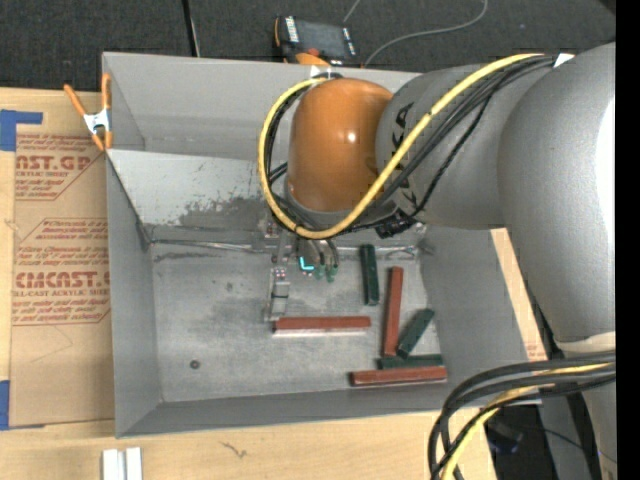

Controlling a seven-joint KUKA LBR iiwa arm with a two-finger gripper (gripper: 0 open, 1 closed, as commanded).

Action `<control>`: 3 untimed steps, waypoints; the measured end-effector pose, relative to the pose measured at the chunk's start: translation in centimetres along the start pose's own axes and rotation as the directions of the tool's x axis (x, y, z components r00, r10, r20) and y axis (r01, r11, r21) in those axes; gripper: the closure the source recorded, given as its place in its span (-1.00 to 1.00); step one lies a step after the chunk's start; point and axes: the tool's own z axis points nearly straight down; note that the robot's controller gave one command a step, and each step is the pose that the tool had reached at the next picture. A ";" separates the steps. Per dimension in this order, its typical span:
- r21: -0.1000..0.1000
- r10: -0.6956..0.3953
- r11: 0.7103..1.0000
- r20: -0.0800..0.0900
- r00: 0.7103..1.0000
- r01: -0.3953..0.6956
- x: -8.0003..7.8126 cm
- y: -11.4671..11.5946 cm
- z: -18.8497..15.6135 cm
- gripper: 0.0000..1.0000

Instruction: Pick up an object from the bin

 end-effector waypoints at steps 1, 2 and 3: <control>0.003 -0.233 0.972 -0.001 0.972 0.233 5.4 -8.5 7.9 -1.00; 0.001 -0.235 0.972 0.005 0.972 0.235 5.2 -8.3 7.7 1.00; 0.004 -0.255 0.967 0.015 0.967 0.255 5.3 -8.6 -7.9 1.00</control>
Offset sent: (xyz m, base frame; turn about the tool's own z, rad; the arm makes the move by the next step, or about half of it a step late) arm -0.0522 -0.0830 -0.0762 -0.2378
